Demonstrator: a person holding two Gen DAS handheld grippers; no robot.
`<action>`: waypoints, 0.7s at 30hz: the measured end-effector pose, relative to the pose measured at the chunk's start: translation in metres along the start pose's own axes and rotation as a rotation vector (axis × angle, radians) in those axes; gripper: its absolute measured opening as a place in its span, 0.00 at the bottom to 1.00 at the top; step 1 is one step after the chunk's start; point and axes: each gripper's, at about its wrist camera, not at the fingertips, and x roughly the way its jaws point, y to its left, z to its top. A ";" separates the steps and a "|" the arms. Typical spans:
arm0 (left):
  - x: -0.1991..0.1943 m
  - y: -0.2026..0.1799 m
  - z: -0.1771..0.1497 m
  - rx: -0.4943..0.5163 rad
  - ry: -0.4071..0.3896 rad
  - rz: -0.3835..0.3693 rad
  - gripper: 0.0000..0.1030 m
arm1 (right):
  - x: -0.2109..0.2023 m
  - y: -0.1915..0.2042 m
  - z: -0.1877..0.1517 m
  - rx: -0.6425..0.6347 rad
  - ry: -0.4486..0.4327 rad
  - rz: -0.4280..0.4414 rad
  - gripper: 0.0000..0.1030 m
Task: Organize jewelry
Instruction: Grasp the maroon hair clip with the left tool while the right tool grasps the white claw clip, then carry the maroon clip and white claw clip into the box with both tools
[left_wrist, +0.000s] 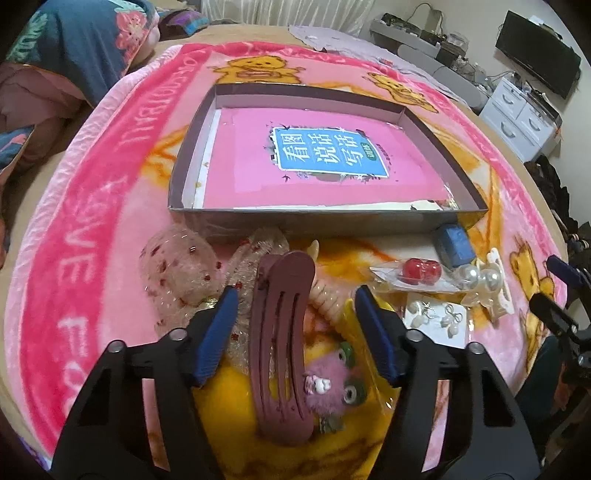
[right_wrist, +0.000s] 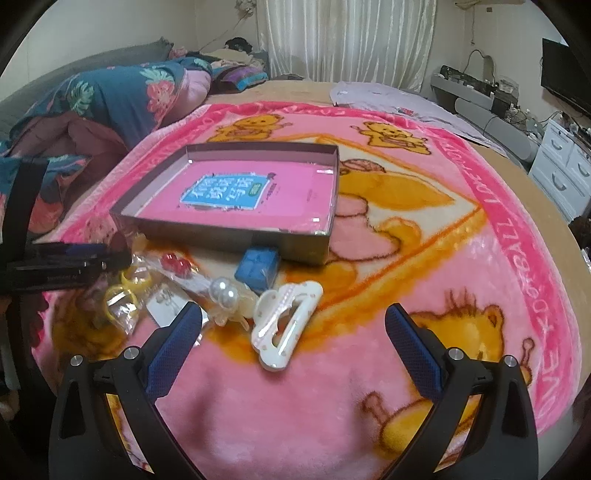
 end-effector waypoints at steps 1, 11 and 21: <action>0.000 0.001 0.000 -0.001 -0.005 0.005 0.46 | 0.004 0.000 -0.002 0.000 0.010 0.000 0.96; -0.002 0.023 -0.002 -0.040 -0.020 -0.002 0.23 | 0.042 -0.006 -0.005 0.041 0.106 0.007 0.84; -0.016 0.020 -0.019 -0.043 -0.004 -0.039 0.23 | 0.050 -0.028 -0.010 0.120 0.119 0.035 0.33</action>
